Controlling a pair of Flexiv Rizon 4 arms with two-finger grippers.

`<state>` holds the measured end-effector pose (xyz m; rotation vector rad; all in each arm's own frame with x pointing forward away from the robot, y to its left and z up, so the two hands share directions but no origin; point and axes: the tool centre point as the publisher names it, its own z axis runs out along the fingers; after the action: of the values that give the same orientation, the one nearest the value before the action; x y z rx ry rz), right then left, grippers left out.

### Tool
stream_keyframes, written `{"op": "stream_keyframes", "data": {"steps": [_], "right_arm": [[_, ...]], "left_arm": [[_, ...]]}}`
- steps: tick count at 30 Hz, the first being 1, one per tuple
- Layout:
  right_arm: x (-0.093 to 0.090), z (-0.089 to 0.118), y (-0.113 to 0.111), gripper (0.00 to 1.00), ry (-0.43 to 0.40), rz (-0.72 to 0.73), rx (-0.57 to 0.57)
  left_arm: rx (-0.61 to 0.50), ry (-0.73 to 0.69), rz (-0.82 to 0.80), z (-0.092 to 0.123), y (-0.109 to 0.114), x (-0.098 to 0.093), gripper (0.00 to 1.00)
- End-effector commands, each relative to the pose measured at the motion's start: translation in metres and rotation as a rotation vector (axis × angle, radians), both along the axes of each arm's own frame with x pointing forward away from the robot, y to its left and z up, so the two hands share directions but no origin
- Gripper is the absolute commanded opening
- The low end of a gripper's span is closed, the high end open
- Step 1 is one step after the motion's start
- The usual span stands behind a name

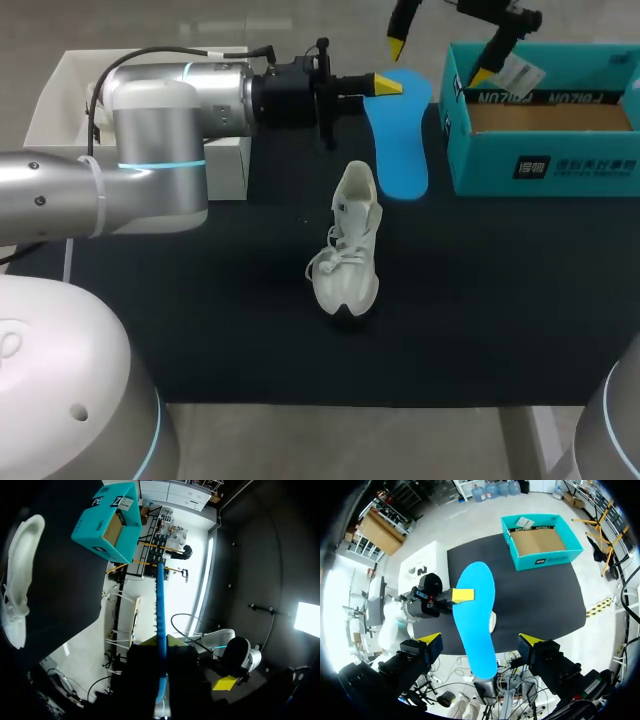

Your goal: Take the shoe out of the shoebox, open the shoe tongue, remove and reinsert the insole, then place the shoe into the shoebox

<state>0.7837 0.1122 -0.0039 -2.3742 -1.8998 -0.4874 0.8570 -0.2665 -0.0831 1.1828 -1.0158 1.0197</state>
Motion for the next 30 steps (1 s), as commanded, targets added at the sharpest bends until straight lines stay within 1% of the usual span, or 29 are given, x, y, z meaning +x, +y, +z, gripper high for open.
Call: {"op": "stream_keyframes", "data": {"steps": [1,21,22,23,24,25,28,30], "right_arm": [[-0.015,-0.014,-0.041,1.00,-0.194,0.076,0.617],[-0.015,-0.014,-0.041,1.00,-0.194,0.076,0.617],[-0.012,-0.018,-0.040,1.00,-0.249,0.100,0.701],[-0.008,-0.023,-0.041,1.00,-0.317,0.136,0.728],[-0.006,-0.027,-0.041,1.00,-0.370,0.159,0.791],[-0.002,-0.033,-0.042,1.00,-0.407,0.164,0.885],[0.005,-0.048,-0.044,1.00,-0.426,0.201,0.994],[0.009,-0.053,-0.045,1.00,-0.454,0.219,1.062]], "left_arm": [[0.001,0.000,-0.002,0.000,-0.001,0.001,0.00],[0.001,0.000,-0.002,0.000,-0.001,0.001,0.00],[0.001,0.000,-0.002,0.000,-0.001,0.001,0.00],[0.001,0.000,-0.002,0.000,-0.001,0.001,0.00],[0.001,0.000,-0.002,0.000,-0.001,0.001,0.00],[0.001,0.000,-0.002,0.000,-0.001,0.001,0.00],[0.001,0.000,-0.002,0.000,-0.001,0.001,0.00],[0.001,0.000,-0.002,0.000,-0.001,0.001,0.00]]}}
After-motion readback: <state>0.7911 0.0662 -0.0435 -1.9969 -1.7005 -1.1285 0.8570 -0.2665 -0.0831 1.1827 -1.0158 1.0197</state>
